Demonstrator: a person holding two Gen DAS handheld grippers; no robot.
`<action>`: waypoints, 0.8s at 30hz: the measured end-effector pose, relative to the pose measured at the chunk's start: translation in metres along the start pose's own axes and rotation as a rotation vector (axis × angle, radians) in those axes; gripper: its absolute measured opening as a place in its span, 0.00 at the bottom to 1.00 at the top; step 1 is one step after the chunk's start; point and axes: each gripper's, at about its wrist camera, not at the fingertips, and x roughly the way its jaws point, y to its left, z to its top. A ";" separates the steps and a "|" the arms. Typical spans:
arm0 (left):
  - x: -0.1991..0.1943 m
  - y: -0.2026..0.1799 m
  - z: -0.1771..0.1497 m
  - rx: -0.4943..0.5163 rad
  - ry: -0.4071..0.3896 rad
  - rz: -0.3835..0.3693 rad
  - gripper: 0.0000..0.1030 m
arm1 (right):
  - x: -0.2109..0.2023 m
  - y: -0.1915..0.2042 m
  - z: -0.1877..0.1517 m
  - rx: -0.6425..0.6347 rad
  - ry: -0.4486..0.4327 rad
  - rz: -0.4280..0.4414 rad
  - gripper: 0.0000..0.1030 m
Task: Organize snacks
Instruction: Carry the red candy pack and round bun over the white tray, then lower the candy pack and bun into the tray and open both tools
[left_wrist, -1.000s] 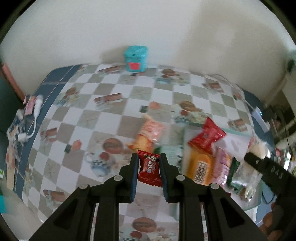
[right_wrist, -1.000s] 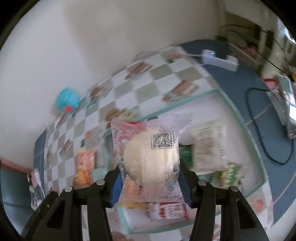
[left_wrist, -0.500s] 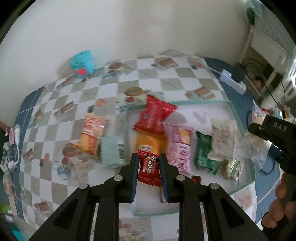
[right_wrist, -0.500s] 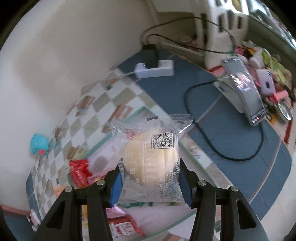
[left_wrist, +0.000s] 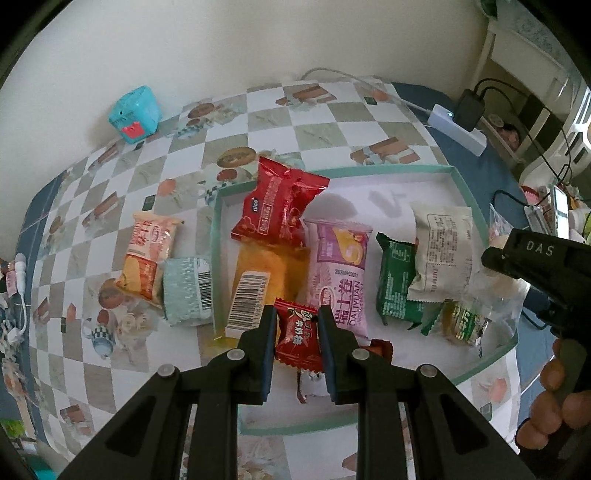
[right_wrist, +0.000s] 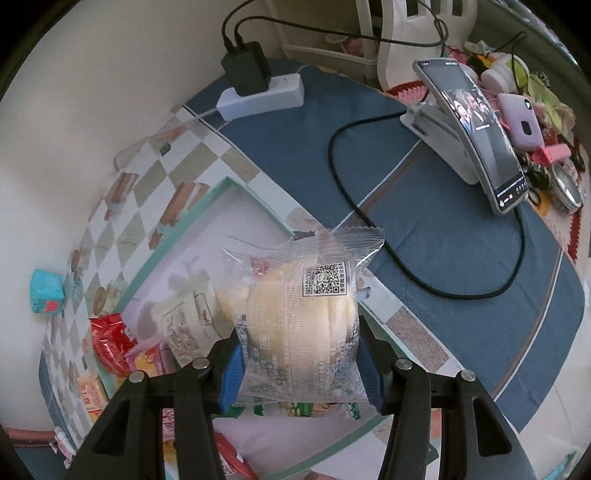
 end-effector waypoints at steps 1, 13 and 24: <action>0.002 -0.001 0.000 0.000 0.003 -0.002 0.23 | 0.001 0.000 0.000 -0.002 0.002 -0.002 0.55; 0.006 0.005 0.004 -0.026 0.011 -0.025 0.37 | 0.007 0.005 0.000 -0.007 0.022 -0.005 0.57; 0.002 0.036 0.008 -0.138 0.011 -0.029 0.60 | 0.008 0.008 -0.002 -0.015 0.028 -0.008 0.67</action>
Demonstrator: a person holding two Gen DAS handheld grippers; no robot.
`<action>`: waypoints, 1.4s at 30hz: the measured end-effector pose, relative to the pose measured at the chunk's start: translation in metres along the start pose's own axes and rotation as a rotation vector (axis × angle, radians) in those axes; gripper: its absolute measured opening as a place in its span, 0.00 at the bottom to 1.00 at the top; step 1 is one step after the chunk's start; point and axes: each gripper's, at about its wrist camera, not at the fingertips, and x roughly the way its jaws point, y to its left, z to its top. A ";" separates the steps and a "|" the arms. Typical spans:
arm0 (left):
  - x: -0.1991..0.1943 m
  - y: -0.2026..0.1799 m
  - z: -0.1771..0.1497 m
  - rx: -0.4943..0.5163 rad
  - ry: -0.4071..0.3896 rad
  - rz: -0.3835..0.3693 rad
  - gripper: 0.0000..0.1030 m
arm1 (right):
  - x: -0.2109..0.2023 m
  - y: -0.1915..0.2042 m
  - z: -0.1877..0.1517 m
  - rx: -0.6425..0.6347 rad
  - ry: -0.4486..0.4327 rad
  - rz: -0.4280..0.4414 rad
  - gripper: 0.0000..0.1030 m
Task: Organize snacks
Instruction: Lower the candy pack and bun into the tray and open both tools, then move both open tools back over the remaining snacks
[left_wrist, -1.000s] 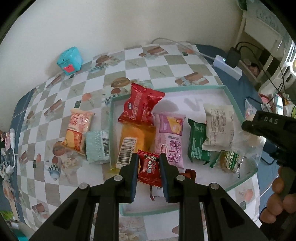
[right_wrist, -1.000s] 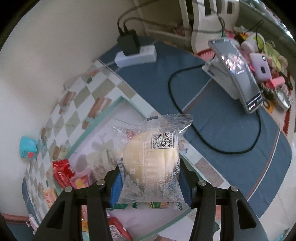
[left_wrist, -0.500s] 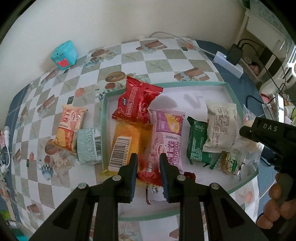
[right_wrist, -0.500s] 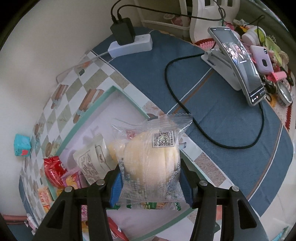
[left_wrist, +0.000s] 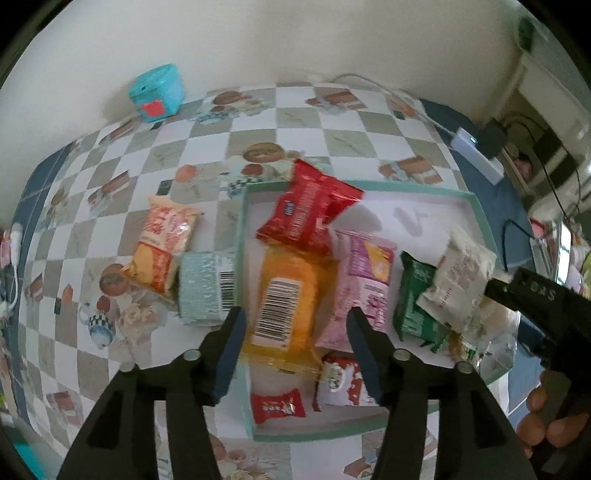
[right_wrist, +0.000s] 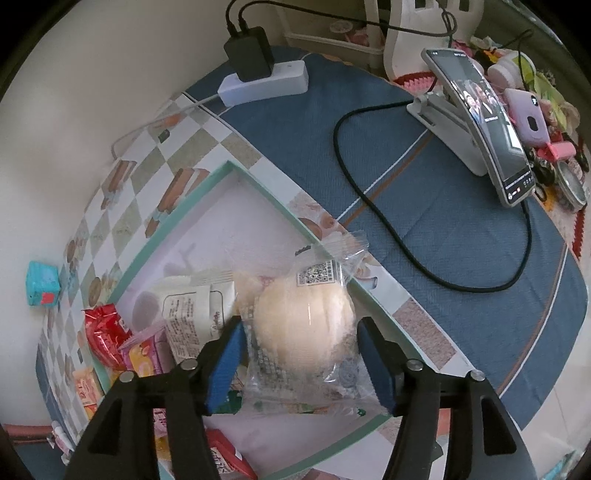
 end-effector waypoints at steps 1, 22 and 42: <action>0.000 0.005 0.001 -0.017 0.003 0.000 0.62 | -0.001 0.000 0.000 -0.001 -0.004 0.001 0.69; 0.009 0.178 -0.008 -0.565 0.069 0.109 0.77 | -0.028 0.048 -0.019 -0.178 -0.086 0.059 0.99; 0.001 0.255 -0.025 -0.738 0.035 0.203 0.91 | -0.044 0.152 -0.087 -0.493 -0.114 0.176 1.00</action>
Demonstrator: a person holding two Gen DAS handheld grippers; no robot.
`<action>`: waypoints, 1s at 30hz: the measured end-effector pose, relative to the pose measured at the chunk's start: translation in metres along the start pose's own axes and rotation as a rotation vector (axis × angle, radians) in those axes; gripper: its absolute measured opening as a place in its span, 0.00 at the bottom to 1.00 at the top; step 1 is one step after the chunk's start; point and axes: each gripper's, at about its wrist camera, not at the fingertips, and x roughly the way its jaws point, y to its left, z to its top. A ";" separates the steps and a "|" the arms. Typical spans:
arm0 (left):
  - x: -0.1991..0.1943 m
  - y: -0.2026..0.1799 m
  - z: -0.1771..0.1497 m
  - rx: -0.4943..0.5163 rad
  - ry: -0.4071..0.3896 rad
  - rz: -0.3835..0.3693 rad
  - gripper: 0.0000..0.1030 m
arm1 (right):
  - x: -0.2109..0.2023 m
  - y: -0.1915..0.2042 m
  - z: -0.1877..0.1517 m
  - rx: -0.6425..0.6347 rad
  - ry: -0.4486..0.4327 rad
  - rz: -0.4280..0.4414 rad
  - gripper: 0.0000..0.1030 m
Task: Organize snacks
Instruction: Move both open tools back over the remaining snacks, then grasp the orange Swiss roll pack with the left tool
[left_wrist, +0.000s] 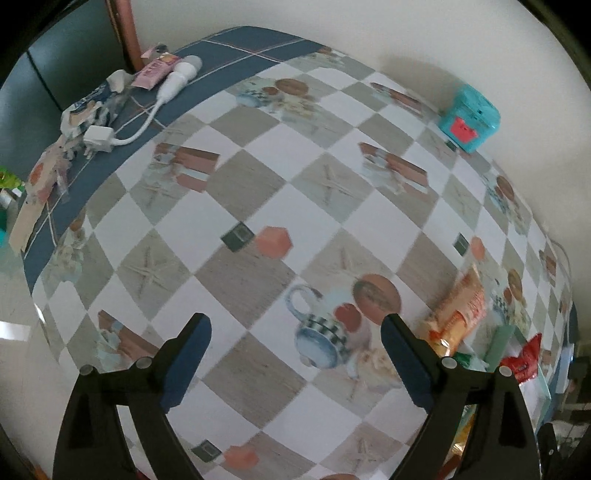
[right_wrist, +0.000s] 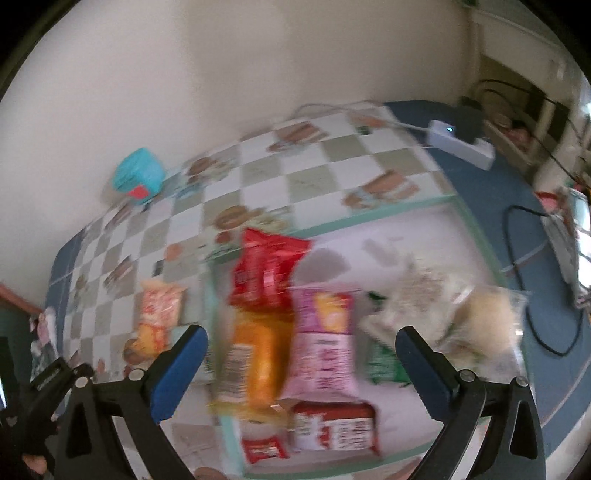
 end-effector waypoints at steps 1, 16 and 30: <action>0.001 0.002 0.001 -0.002 -0.001 0.002 0.91 | 0.002 0.007 -0.001 -0.013 0.006 0.009 1.00; 0.021 -0.042 0.014 0.163 0.014 -0.090 0.91 | 0.045 0.071 -0.001 -0.149 0.065 -0.020 1.00; 0.034 -0.116 0.008 0.387 -0.010 -0.191 0.91 | 0.068 0.056 0.022 -0.084 0.068 -0.072 1.00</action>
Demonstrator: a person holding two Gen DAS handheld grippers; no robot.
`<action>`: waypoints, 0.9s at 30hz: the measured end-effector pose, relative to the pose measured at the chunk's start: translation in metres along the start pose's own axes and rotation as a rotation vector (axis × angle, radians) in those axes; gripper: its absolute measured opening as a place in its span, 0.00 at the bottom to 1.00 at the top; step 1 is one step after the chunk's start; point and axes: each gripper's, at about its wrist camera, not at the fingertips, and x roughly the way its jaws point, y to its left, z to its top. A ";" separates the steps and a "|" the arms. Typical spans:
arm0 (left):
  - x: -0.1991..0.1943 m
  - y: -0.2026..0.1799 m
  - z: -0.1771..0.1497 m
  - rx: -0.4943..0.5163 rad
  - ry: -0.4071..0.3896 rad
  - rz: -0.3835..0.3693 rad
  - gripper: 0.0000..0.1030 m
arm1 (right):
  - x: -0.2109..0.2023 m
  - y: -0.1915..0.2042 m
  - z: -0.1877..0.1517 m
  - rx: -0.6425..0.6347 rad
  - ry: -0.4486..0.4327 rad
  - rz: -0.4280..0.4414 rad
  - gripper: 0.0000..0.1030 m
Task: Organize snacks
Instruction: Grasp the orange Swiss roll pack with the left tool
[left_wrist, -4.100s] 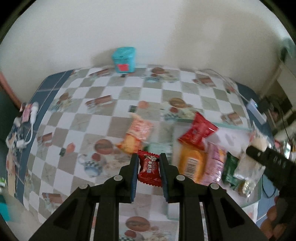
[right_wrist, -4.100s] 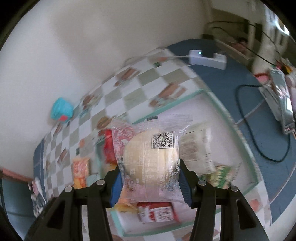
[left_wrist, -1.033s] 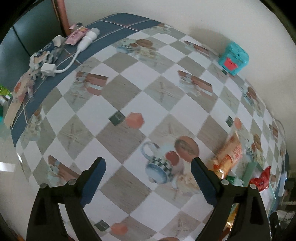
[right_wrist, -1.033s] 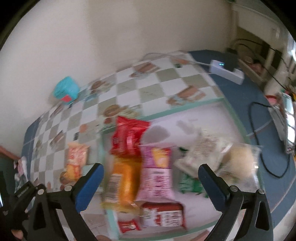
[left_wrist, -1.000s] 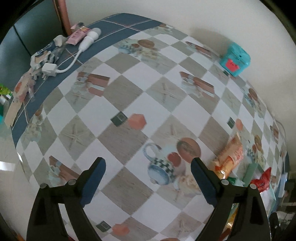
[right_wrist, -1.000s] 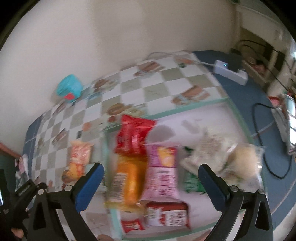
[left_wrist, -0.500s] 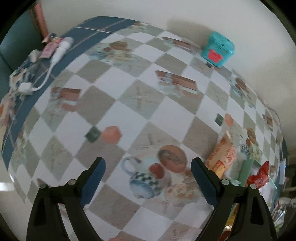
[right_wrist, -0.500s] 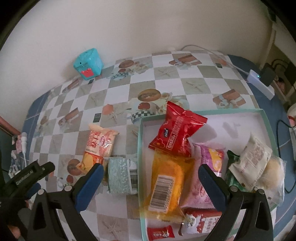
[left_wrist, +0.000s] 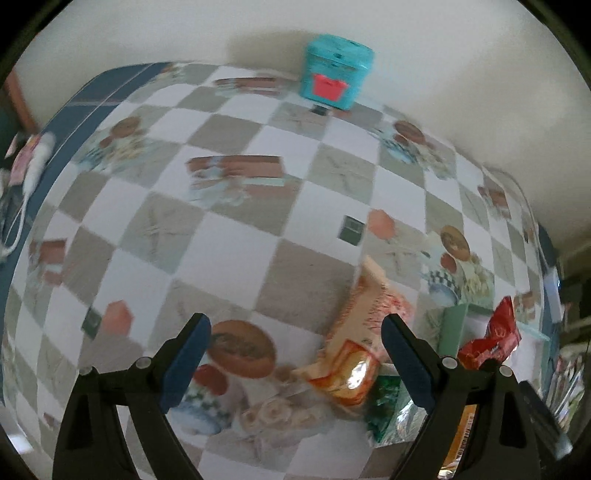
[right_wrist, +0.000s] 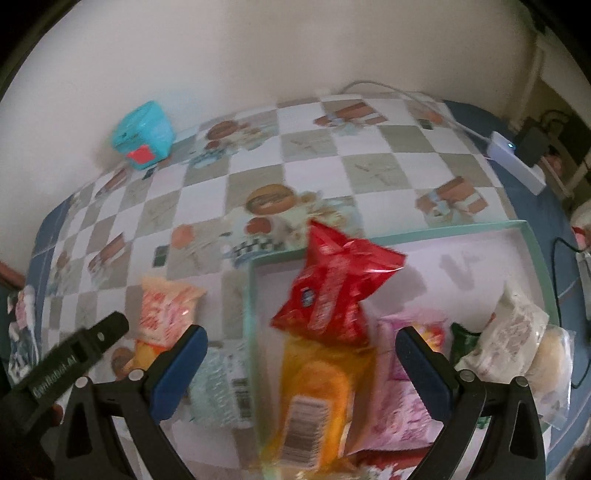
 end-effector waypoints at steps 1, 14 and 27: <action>0.002 -0.004 0.000 0.014 0.003 0.005 0.91 | 0.001 -0.005 0.001 0.013 -0.001 -0.004 1.00; 0.032 -0.027 -0.006 0.094 0.081 0.030 0.66 | 0.001 -0.020 0.004 0.052 -0.001 -0.004 1.00; 0.015 0.021 -0.013 0.018 0.106 0.167 0.42 | 0.001 0.026 -0.011 -0.091 0.011 0.073 0.89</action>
